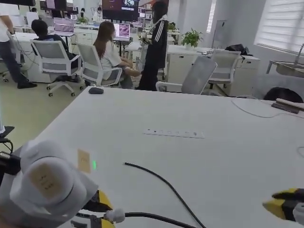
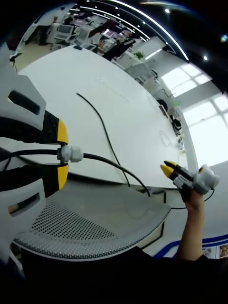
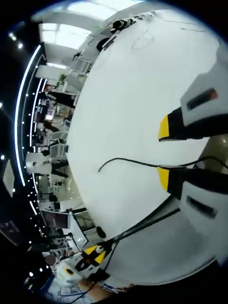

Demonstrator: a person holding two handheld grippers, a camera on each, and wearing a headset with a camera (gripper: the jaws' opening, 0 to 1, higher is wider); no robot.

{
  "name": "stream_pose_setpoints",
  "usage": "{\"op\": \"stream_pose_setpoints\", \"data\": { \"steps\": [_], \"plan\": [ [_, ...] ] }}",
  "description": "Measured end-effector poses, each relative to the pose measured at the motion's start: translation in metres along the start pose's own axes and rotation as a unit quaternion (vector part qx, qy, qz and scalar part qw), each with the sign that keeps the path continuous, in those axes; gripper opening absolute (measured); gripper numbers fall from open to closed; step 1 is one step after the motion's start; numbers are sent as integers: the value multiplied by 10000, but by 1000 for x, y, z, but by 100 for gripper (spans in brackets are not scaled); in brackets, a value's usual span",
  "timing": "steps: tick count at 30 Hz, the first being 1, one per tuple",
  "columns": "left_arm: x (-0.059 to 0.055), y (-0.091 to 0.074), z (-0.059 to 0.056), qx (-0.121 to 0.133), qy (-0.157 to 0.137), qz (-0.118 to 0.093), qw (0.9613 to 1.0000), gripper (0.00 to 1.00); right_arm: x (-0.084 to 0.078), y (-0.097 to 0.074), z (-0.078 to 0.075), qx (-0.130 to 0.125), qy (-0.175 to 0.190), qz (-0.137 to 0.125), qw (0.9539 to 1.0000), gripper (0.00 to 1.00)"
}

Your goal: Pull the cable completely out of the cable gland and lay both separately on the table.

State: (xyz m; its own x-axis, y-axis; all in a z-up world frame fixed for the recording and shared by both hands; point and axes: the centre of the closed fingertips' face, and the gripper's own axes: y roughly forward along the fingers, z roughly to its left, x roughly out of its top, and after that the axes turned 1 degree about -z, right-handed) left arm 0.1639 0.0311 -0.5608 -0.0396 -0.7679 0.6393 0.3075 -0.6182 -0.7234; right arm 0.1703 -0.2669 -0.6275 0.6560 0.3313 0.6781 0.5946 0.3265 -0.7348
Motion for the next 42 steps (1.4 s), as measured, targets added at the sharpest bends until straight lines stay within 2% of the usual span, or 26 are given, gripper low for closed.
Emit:
{"op": "stream_pose_setpoints", "data": {
  "steps": [1,3,4,5,7,10,14,15,16,17,18,19,24,25,26,27,29,32,33,34,35,36,39,41,42],
  "plan": [
    [0,0,0,6,1,-1,10000,16,-21,13,0,97,-97,324,9994,19],
    [0,0,1,21,-8,-3,10000,16,-46,29,5,320,9,682,9972,21],
    [0,-1,1,27,-20,-1,10000,16,-63,41,9,577,-3,870,9945,21],
    [0,-1,1,28,-30,0,10000,16,-73,47,11,630,83,1041,9925,22],
    [-2,-1,0,27,-45,23,10000,16,-83,59,21,847,-76,1154,9897,24],
    [-4,-1,-1,24,-79,40,10000,16,-87,72,29,932,-176,1195,9883,22],
    [-6,0,-3,36,-123,66,9999,16,-88,82,27,887,-486,1310,9862,19],
    [-6,0,-4,40,-134,65,9999,16,-90,83,27,877,-571,1392,9847,16],
    [-7,0,-4,39,-144,70,9999,16,-92,84,24,876,-823,1445,9822,5],
    [-7,0,-4,41,-150,76,9999,16,-92,86,27,1008,-1007,1435,9793,2],
    [-8,0,-4,47,-158,82,9998,16,-92,87,25,921,-853,1437,9816,2],
    [-8,0,-5,49,-178,80,9998,16,-93,88,25,968,-793,1467,9812,2],
    [-10,0,-7,61,-238,112,9996,16,-92,87,23,976,-903,1519,9794,4],
    [-10,-1,-7,67,-244,122,9996,16,-87,87,21,928,-867,1407,9819,8],
    [-11,-1,-7,70,-258,130,9996,16,-83,87,19,854,-666,1310,9854,11],
    [-11,-1,-7,72,-269,132,9995,16,-83,87,18,849,-599,1314,9859,14],
    [-12,-1,-8,74,-282,140,9995,16,-85,90,17,870,-588,1317,9857,18],
    [-12,0,-9,74,-284,150,9995,16,-95,93,24,954,-637,1506,9819,18],
    [-12,0,-9,75,-283,149,9995,16,-99,94,25,951,-774,1567,9800,17],
    [-12,-1,-9,76,-289,147,9994,16,-102,94,23,918,-934,1637,9778,10],
    [-12,-1,-9,79,-291,146,9994,16,-102,93,25,989,-1017,1616,9766,3],
    [-12,-1,-9,83,-292,147,9994,16,-100,94,23,902,-893,1581,9792,3],
    [-12,-1,-8,104,-290,144,9994,16,-96,90,20,916,-922,1577,9789,3],
    [-13,-1,-7,115,-305,150,9994,16,-88,89,12,791,-918,1493,9813,3],
    [-13,-1,-6,130,-308,165,9993,16,-79,88,4,637,-979,1384,9835,3]
  ]
}}
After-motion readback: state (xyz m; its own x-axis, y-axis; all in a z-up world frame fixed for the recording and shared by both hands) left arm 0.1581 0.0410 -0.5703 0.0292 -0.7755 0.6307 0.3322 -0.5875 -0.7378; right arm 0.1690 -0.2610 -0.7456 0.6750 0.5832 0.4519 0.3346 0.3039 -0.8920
